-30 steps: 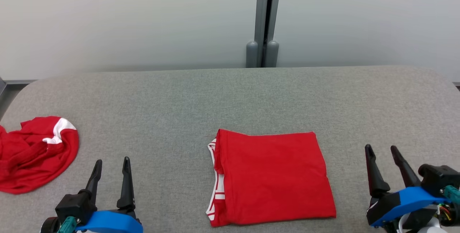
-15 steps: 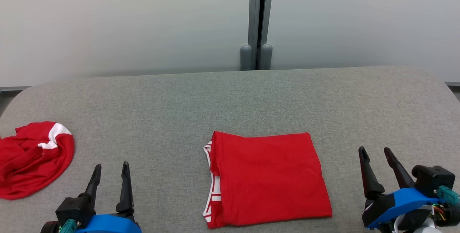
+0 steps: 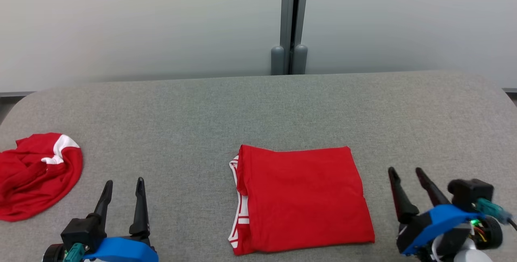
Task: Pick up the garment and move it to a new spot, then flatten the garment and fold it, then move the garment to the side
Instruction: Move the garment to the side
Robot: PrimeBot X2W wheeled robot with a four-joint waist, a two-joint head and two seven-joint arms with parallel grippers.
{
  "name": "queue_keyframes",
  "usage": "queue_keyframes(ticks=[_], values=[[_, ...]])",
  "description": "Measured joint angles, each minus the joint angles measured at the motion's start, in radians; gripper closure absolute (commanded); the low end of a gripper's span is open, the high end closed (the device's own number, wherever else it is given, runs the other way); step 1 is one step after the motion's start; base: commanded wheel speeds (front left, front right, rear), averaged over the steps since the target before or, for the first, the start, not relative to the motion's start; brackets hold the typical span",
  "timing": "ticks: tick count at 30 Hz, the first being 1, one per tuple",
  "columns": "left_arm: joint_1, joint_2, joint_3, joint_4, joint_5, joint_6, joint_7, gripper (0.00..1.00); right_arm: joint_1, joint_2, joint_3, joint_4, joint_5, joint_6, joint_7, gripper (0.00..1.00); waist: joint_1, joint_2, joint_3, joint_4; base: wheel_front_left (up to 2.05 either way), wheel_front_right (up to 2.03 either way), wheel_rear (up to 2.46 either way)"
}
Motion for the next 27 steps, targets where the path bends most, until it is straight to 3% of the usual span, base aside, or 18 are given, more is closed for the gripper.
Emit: queue_keyframes(ticks=[6,11,22,23,24,25,27], values=[[-0.014,0.003,-0.006,-0.007,0.002,0.000,0.000,0.00,-0.084,0.001,0.022,0.072,0.045,0.000,0.220,0.00,0.0000,0.0001,0.030,0.001,0.00,0.00,0.00],[-0.041,0.003,-0.014,-0.018,0.005,0.000,0.000,0.00,-0.180,0.001,0.024,0.195,0.085,0.000,0.342,0.00,0.0001,0.0000,0.066,0.009,0.00,0.00,0.00],[-0.077,0.006,-0.039,-0.030,0.007,0.000,0.000,0.00,-0.327,-0.003,0.083,0.453,0.106,0.000,0.386,0.00,0.0000,0.0000,0.131,0.049,0.00,0.00,0.00],[-0.079,0.006,-0.039,-0.030,0.007,0.000,0.000,0.00,-0.335,-0.007,0.100,0.463,0.116,0.000,0.390,0.04,0.0000,0.0000,0.134,0.052,0.00,0.00,0.00],[-0.082,0.005,-0.041,-0.031,0.007,0.000,0.000,0.00,-0.341,-0.011,0.119,0.468,0.126,-0.001,0.394,0.56,0.0000,0.0000,0.136,0.054,0.00,0.00,0.00],[-0.084,0.005,-0.041,-0.031,0.007,0.000,0.000,0.00,-0.345,-0.013,0.138,0.471,0.129,-0.002,0.395,1.00,0.0000,0.0000,0.138,0.055,0.00,0.00,0.00],[-0.084,0.005,-0.041,-0.034,0.007,0.000,0.000,0.00,-0.355,-0.014,0.163,0.478,0.118,-0.002,0.395,1.00,0.0000,0.0000,0.143,0.055,0.00,0.00,0.00]])
